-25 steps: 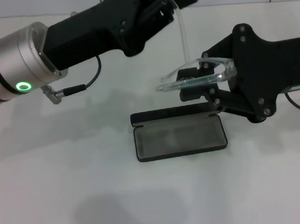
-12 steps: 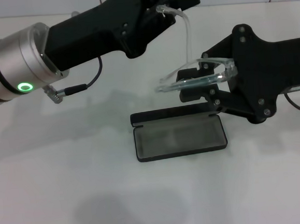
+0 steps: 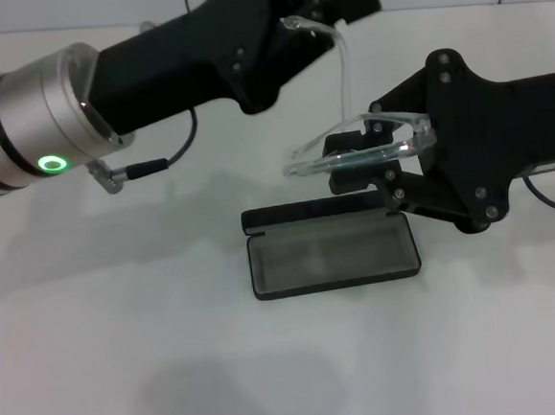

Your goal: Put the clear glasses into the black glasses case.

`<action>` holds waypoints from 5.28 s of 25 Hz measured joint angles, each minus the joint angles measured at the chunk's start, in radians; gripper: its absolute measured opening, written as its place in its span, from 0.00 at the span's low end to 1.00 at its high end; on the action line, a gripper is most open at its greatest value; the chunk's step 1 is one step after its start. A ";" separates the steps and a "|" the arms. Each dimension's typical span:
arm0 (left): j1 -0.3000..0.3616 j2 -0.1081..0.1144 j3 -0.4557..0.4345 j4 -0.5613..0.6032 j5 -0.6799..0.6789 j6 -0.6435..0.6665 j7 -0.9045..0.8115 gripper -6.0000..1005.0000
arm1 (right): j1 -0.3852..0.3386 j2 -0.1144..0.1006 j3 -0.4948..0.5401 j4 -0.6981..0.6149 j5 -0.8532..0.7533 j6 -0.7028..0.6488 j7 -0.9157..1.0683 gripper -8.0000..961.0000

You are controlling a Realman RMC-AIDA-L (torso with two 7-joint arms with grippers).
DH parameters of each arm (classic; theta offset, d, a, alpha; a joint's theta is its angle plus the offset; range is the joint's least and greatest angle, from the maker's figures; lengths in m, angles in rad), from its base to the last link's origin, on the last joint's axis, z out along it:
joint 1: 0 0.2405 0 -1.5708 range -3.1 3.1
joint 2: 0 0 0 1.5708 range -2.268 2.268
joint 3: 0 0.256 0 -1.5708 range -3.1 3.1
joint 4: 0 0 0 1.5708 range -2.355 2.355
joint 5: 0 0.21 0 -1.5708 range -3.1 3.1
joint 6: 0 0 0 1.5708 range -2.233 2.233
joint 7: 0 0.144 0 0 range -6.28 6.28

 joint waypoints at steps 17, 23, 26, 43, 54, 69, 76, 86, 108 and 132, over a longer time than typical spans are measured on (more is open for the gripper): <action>-0.018 0.006 0.020 0.005 0.028 0.069 -0.002 0.09 | -0.002 0.001 0.007 0.002 0.001 0.005 0.001 0.13; -0.018 0.008 0.020 0.005 0.048 0.077 -0.004 0.09 | -0.001 0.001 0.006 0.012 0.001 0.007 0.000 0.13; -0.016 0.008 0.020 0.005 0.049 0.089 -0.004 0.09 | 0.000 0.001 0.007 0.014 0.001 0.007 0.000 0.13; -0.014 0.008 0.020 0.004 0.080 0.137 0.001 0.09 | -0.004 0.001 0.007 0.014 0.001 0.007 0.000 0.13; 0.018 0.006 -0.062 -0.006 0.069 0.135 0.023 0.09 | -0.010 0.000 0.002 0.014 0.012 0.002 0.000 0.13; 0.186 0.070 -0.293 0.003 0.026 0.165 0.024 0.09 | 0.005 -0.006 -0.006 -0.241 -0.155 0.002 0.411 0.13; 0.250 0.106 -0.307 0.003 0.023 0.166 0.019 0.09 | 0.247 -0.007 -0.068 -0.489 -0.583 -0.083 1.065 0.13; 0.302 0.111 -0.315 0.003 0.022 0.166 0.028 0.09 | 0.620 0.005 -0.310 -0.153 -0.852 -0.104 1.365 0.13; 0.343 0.159 -0.328 0.005 0.173 0.173 0.044 0.09 | 0.721 0.005 -0.573 0.064 -0.876 0.188 1.406 0.13; 0.379 0.137 -0.240 0.022 0.363 0.274 0.062 0.09 | 0.710 0.005 -0.640 0.092 -0.876 0.287 1.395 0.13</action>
